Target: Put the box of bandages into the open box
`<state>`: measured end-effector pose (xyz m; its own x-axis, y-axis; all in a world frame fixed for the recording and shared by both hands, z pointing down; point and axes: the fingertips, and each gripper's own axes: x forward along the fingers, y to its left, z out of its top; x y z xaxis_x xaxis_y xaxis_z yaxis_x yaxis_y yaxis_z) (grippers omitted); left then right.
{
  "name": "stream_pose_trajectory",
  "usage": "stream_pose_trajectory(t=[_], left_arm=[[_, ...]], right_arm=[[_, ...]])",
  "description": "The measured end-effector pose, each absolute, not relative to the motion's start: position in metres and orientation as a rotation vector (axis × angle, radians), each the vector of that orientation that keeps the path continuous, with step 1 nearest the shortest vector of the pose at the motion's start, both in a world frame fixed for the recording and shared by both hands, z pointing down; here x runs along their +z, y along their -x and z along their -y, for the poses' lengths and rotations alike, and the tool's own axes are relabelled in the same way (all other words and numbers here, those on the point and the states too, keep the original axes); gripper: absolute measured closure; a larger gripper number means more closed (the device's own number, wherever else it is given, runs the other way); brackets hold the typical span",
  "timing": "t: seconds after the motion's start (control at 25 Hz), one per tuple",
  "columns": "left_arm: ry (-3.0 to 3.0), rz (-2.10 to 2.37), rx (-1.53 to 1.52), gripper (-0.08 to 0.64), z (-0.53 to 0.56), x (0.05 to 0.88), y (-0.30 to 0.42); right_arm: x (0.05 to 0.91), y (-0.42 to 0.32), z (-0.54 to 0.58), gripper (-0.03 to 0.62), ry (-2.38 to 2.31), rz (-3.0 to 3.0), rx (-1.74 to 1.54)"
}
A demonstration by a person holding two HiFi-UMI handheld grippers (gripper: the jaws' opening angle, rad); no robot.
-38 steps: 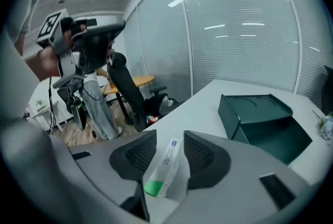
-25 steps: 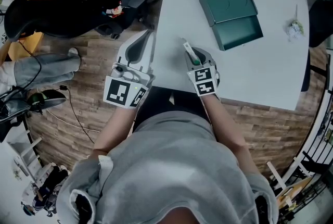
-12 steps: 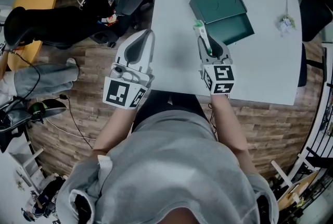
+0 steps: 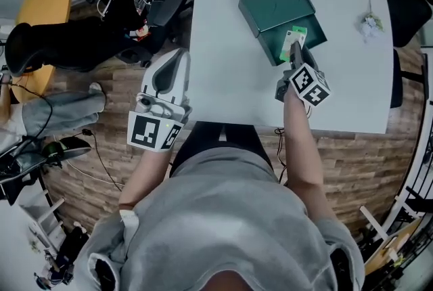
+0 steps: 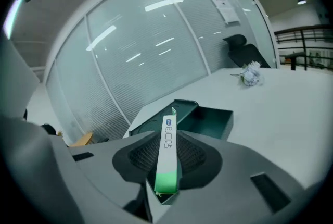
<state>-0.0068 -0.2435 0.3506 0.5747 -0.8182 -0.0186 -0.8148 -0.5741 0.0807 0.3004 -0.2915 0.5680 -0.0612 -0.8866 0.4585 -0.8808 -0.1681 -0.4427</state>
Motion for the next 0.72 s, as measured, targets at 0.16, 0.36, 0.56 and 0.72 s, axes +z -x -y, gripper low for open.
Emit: stream_pose_trajectory(t=[0.16,0.36,0.56,0.72], left_arm=[[-2.723,1.435,-0.056,0.541,0.244,0.354,0.007],[-2.718,1.439,-0.05,0.541,0.242,0.356,0.001],[-2.718,1.43,-0.062,0.541,0.243,0.357,-0.003],[-2.731,1.411,-0.089,0.541,0.243,0.353,-0.007]], right_arm=[[0.597,-0.311,0.295,0.477,2.149,-1.865,-1.186],[0.614,-0.303,0.294,0.457,2.184,-1.994,-1.234],[0.614,-0.312,0.276,0.423,2.265,-2.072,-1.196],[0.582,-0.317,0.268,0.425,2.276,-2.191,-1.004]])
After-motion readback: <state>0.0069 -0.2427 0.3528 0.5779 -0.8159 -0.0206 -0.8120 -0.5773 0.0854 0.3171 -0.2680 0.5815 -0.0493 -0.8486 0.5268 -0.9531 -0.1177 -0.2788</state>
